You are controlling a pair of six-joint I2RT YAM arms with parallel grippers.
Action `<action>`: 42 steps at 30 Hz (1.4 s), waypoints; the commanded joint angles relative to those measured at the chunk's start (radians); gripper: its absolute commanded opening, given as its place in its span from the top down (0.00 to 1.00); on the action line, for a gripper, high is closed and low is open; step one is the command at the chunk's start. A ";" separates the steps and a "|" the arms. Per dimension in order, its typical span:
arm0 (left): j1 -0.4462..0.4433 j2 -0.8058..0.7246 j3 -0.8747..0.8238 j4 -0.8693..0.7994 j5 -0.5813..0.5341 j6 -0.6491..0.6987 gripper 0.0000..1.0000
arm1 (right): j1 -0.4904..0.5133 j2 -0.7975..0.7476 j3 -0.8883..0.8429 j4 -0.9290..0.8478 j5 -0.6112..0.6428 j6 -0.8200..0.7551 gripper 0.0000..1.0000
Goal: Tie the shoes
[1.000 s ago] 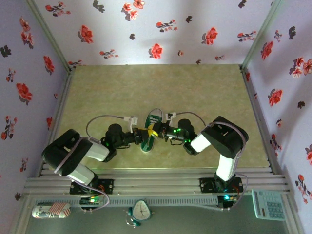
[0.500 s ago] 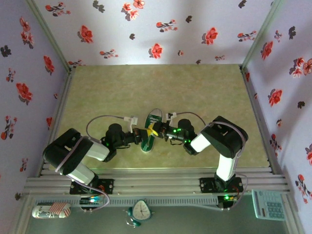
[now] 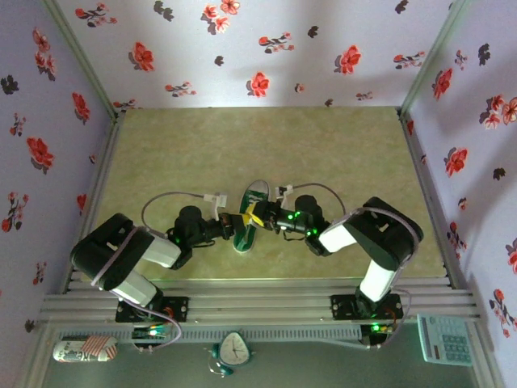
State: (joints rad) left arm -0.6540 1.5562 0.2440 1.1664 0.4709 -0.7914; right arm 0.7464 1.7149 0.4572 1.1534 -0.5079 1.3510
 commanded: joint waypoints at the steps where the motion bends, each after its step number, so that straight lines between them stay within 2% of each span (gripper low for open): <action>1: 0.008 -0.019 -0.011 0.030 -0.015 0.008 1.00 | 0.008 -0.046 0.005 -0.099 0.018 -0.075 0.79; 15: 0.008 -0.025 -0.011 0.030 -0.010 0.011 1.00 | 0.010 -0.067 0.018 -0.169 0.027 -0.110 0.95; 22: 0.014 -0.031 -0.019 0.029 -0.014 0.011 1.00 | 0.010 -0.126 0.012 -0.290 0.065 -0.176 0.96; 33: 0.017 -0.031 -0.016 0.030 -0.002 0.013 1.00 | 0.016 -0.254 0.090 -0.697 0.136 -0.360 0.95; 42: 0.016 -0.067 -0.015 0.029 0.062 0.064 1.00 | 0.019 -0.244 0.139 -0.805 0.138 -0.405 0.94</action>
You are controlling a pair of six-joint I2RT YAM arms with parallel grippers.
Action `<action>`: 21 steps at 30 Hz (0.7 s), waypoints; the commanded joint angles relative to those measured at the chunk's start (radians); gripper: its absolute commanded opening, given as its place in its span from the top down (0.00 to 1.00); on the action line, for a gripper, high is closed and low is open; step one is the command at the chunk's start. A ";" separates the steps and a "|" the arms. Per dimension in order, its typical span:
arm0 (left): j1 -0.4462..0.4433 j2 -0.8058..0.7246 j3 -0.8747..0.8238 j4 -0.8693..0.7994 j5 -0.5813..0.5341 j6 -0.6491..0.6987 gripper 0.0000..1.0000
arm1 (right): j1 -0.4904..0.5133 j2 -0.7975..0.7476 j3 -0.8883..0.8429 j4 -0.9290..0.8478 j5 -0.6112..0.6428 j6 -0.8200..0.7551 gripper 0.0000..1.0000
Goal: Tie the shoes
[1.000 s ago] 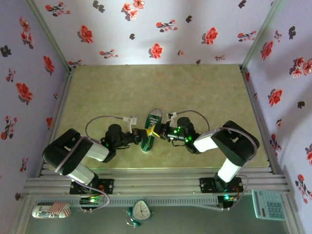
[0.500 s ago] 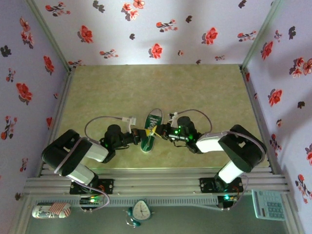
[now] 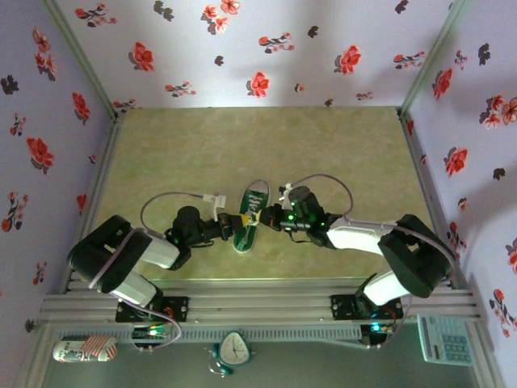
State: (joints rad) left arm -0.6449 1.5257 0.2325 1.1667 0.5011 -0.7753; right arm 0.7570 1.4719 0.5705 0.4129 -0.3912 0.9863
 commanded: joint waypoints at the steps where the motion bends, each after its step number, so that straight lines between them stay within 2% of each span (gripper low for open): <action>1: 0.007 -0.044 -0.005 0.027 0.036 0.054 1.00 | 0.008 0.001 0.027 -0.070 0.019 -0.040 0.94; 8: 0.005 -0.049 0.006 0.027 0.066 0.061 1.00 | 0.010 0.000 0.049 -0.114 0.018 -0.061 0.91; 11: 0.005 -0.047 0.008 0.024 0.068 0.065 1.00 | 0.010 -0.035 0.048 -0.141 0.041 -0.083 0.82; 15: 0.002 -0.031 0.009 0.022 0.076 0.076 1.00 | 0.009 -0.129 0.058 -0.258 0.129 -0.132 0.72; 18: -0.004 -0.022 0.012 0.009 0.075 0.099 1.00 | 0.007 -0.189 0.073 -0.347 0.183 -0.164 0.71; 21: -0.015 -0.033 0.030 -0.068 0.061 0.158 1.00 | 0.003 -0.203 0.121 -0.441 0.171 -0.205 0.72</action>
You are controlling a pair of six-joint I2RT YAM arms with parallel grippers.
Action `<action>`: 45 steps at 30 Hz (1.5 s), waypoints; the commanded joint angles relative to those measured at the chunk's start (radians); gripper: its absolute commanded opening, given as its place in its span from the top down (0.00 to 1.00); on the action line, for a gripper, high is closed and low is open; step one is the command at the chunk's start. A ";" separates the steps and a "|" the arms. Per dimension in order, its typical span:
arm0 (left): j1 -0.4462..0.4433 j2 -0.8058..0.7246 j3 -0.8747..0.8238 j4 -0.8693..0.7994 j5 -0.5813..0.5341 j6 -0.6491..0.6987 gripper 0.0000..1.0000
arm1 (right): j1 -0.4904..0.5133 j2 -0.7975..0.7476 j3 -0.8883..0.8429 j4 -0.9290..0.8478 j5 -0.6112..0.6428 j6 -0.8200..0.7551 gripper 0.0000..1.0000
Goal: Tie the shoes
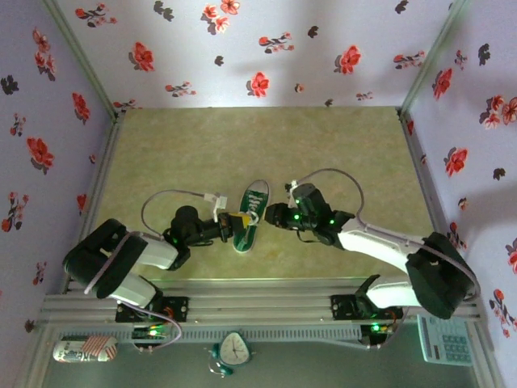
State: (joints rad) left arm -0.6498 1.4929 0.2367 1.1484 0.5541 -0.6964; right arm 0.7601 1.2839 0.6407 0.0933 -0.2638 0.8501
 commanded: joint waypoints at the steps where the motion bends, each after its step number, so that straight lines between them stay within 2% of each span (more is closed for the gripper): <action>1: -0.021 -0.011 0.026 -0.069 -0.006 0.119 1.00 | 0.000 -0.012 0.075 -0.148 0.022 -0.083 0.72; 4: -0.044 -0.055 0.024 -0.125 -0.029 0.233 1.00 | -0.001 0.007 0.155 -0.253 -0.031 -0.114 0.71; 8: -0.047 -0.126 0.051 -0.284 -0.071 0.349 1.00 | -0.004 0.028 0.248 -0.371 -0.047 -0.132 0.71; 13: -0.048 -0.180 0.056 -0.381 -0.064 0.475 1.00 | -0.010 0.084 0.330 -0.453 -0.101 -0.126 0.71; 16: -0.047 -0.189 0.094 -0.453 -0.077 0.537 1.00 | -0.008 0.118 0.354 -0.456 -0.137 -0.113 0.71; 25: -0.050 -0.195 0.104 -0.495 -0.099 0.709 1.00 | 0.008 0.197 0.391 -0.417 -0.188 -0.071 0.72; 32: -0.059 -0.184 0.124 -0.532 -0.100 0.770 1.00 | 0.013 0.239 0.384 -0.349 -0.181 -0.020 0.71; 35: -0.059 -0.188 0.124 -0.540 -0.101 0.782 1.00 | 0.014 0.255 0.382 -0.323 -0.183 -0.004 0.68; 45: -0.064 -0.191 0.139 -0.570 -0.103 0.799 1.00 | 0.040 0.317 0.413 -0.328 -0.201 -0.008 0.67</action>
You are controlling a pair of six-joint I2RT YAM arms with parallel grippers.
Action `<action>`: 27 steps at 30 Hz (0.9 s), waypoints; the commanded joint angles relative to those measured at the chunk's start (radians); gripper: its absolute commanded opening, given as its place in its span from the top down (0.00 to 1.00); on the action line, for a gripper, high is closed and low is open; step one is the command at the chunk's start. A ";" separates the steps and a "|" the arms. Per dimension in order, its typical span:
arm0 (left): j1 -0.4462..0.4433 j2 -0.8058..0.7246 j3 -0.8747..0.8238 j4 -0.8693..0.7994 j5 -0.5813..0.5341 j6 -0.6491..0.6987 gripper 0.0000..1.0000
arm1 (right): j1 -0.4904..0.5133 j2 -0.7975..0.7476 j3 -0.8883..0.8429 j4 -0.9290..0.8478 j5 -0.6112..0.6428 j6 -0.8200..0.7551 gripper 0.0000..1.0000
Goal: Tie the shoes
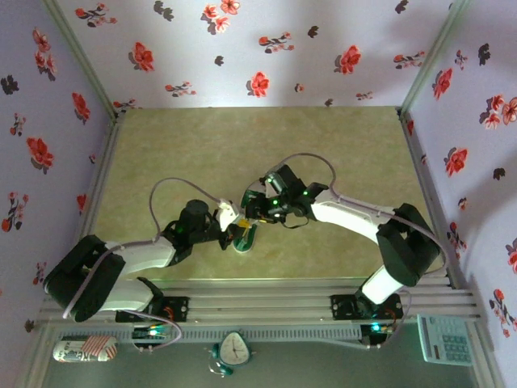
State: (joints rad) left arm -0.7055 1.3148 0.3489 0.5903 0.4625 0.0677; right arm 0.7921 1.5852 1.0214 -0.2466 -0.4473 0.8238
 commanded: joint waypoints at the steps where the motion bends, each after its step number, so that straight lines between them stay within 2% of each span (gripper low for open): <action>1: -0.008 -0.012 0.028 -0.013 -0.012 0.035 1.00 | 0.009 0.021 0.033 0.010 -0.019 0.018 0.67; 15: -0.016 -0.022 0.030 -0.033 -0.010 0.047 1.00 | 0.018 0.067 0.081 -0.077 0.025 -0.022 0.66; 27: -0.018 -0.039 0.022 -0.040 -0.019 0.047 1.00 | 0.026 0.101 0.107 -0.137 0.069 -0.052 0.71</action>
State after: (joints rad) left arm -0.7155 1.2995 0.3588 0.5442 0.4519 0.0898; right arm 0.8062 1.6737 1.1034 -0.3431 -0.4065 0.7956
